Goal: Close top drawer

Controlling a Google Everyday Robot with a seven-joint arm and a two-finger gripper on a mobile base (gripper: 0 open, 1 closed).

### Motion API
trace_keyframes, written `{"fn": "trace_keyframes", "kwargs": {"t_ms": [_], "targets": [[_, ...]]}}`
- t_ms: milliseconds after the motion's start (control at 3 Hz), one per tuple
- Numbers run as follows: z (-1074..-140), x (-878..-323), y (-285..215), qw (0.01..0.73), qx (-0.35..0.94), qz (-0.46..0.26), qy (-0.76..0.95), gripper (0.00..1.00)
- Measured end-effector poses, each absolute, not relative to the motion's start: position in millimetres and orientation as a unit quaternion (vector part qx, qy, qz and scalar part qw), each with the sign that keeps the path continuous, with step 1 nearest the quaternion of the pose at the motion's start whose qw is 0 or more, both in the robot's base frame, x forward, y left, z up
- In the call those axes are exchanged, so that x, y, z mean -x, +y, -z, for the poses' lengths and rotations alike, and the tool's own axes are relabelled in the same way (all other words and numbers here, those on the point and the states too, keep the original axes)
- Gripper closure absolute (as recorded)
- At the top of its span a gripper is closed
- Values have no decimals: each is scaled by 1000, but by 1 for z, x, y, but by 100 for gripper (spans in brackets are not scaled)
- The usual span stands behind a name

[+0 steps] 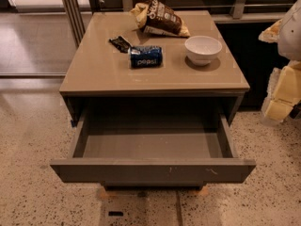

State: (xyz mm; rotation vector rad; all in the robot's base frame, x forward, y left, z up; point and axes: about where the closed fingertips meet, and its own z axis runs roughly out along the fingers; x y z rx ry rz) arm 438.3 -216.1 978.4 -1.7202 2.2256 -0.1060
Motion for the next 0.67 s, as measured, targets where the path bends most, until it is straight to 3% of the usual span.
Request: {"fn": "trace_keyframes", "kwargs": {"t_ms": [667], "targets": [[-973, -434, -215, 182, 603, 39, 775, 0]]}}
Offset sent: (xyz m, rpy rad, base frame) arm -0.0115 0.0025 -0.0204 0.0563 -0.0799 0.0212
